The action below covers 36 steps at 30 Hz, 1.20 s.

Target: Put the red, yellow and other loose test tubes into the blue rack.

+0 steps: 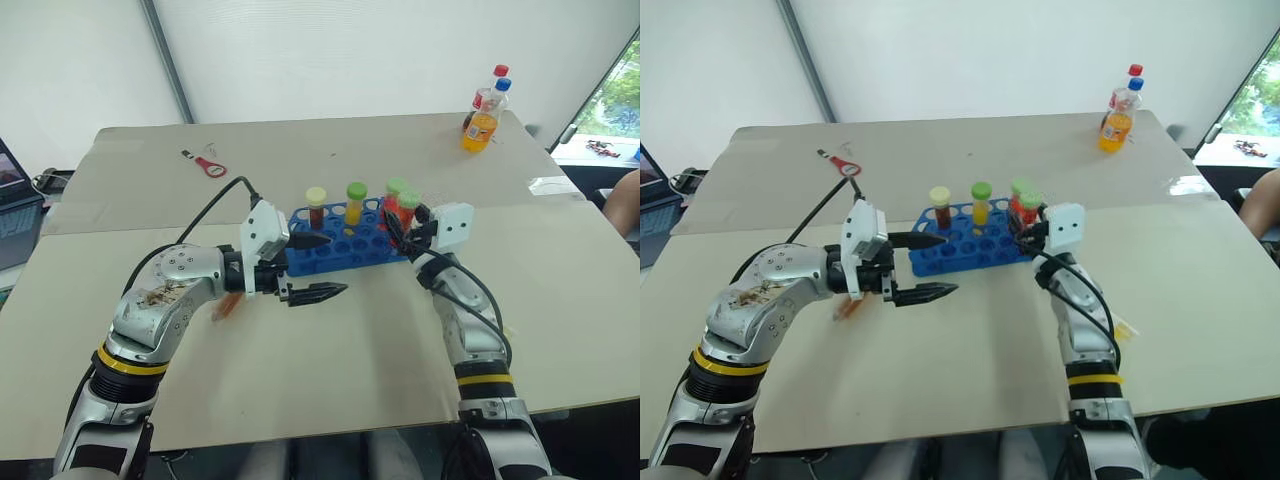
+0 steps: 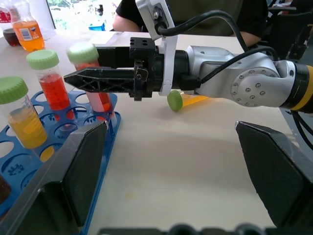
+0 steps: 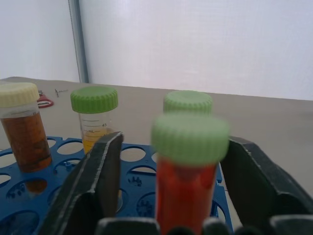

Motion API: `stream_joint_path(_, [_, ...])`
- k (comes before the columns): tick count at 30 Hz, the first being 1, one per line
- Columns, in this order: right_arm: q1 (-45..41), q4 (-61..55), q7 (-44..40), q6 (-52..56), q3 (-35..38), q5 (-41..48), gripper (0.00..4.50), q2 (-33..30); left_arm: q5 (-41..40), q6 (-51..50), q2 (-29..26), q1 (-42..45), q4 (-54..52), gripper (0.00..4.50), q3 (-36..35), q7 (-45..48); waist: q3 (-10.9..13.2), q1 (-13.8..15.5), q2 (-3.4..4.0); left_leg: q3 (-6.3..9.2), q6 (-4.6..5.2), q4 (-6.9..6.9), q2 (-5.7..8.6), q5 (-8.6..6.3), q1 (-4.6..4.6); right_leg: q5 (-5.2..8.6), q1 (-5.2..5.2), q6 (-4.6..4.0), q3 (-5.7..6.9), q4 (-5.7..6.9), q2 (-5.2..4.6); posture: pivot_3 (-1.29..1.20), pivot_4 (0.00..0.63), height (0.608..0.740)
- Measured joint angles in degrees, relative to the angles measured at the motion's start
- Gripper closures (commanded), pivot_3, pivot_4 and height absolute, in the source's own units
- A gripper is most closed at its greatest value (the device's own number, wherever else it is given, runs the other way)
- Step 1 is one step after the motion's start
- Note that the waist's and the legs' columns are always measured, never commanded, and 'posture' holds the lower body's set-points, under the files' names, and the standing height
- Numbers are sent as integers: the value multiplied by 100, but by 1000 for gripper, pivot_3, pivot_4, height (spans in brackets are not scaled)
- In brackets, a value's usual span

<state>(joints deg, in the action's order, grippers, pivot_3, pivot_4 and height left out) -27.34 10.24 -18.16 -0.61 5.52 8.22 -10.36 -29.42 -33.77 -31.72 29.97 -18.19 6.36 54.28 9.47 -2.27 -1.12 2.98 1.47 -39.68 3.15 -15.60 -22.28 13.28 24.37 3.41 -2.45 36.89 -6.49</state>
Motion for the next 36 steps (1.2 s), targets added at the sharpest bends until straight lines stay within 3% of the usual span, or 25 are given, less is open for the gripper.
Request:
stream_joint_path(6, [706,-1507,-292,1210,84,431,27,-786,32,26,58,84,-6,0,59,-97,1,62,1,0,6,0,0,-3,-5,0,-2,0,2,-1,-1,0,150,740])
stream_joint_path(12, [1653,-4075,-1001,4075,729,1806,27,-2862,9,246,-490,-109,-288,0,233,631,1,97,3,-2,11,1,-4,-7,2,1,-9,-1,-3,-18,4,0,150,740])
stream_joint_path(16, [1773,-4563,-1680,5883,871,2599,27,-4545,48,615,-1027,-334,-391,0,397,1454,4,125,3,-3,14,-4,-9,-7,6,2,-25,-2,3,-31,6,0,150,740])
stream_joint_path(21, [1623,-4375,-2046,6473,432,2644,27,-5481,316,1269,-1093,-345,-381,0,646,1948,4,170,0,-6,14,-10,-9,-6,2,0,-37,0,8,-52,2,0,150,740])
stream_joint_path(26, [1320,-3500,-2345,6489,-560,2307,27,-5700,589,1700,-969,-343,-329,0,916,2139,4,159,0,-14,27,-11,-6,-14,-13,-8,-25,9,4,-70,-1,0,150,740])
stream_joint_path(36, [-547,-1872,-3676,6038,-2463,1204,27,-5658,871,1873,-641,-400,-319,0,1080,1945,4,145,1,-13,30,-8,-10,-16,-14,-8,-19,9,6,-72,1,0,150,740])
